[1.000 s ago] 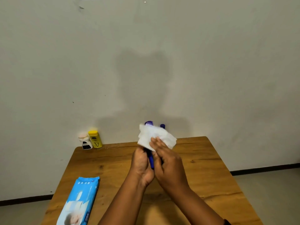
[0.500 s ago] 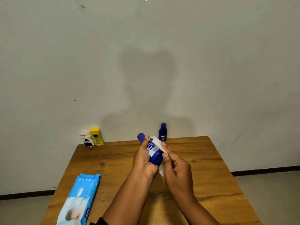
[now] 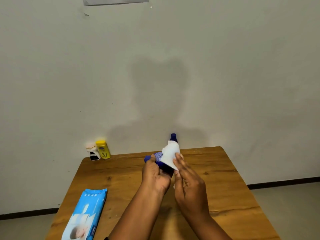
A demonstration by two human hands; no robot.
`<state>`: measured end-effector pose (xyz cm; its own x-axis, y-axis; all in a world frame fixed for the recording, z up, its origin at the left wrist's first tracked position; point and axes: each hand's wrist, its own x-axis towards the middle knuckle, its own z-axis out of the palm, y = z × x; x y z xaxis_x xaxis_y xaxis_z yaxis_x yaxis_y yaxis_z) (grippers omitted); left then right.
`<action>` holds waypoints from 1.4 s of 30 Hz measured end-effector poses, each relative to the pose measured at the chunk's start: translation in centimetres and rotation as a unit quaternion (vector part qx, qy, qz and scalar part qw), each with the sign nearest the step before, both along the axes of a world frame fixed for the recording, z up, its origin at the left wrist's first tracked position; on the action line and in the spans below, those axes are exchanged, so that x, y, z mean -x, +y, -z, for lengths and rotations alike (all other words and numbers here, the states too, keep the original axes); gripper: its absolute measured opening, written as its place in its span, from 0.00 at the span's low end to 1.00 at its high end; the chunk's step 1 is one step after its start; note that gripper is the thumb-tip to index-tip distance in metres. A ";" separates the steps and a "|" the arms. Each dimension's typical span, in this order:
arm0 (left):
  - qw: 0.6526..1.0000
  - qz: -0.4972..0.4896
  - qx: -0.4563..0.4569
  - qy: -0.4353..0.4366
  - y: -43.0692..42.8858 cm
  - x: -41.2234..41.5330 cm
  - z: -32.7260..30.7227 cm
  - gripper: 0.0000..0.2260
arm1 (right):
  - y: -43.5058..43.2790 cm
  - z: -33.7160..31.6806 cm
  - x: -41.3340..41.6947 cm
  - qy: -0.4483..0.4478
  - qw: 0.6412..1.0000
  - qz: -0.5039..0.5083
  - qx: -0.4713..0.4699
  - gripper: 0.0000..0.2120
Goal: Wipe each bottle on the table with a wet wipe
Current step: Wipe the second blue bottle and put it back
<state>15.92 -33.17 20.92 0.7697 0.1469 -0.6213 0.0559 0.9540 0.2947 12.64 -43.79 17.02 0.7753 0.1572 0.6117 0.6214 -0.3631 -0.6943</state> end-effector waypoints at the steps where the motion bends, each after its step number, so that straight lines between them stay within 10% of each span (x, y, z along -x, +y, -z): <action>1: 1.000 0.008 0.009 -0.016 -0.1 -0.1 0.2 0.21 | -0.1 -0.3 -0.5 0.009 1.000 0.016 -0.020 0.20; 26: 0.996 0.020 -0.052 -0.071 0.4 1.3 -0.3 0.10 | 1.3 -1.8 2.3 0.288 0.931 0.026 -0.222 0.08; 42: 0.968 0.099 -0.187 -0.137 0.0 1.1 -0.2 0.20 | 1.4 -1.4 0.3 0.059 0.998 0.016 0.005 0.21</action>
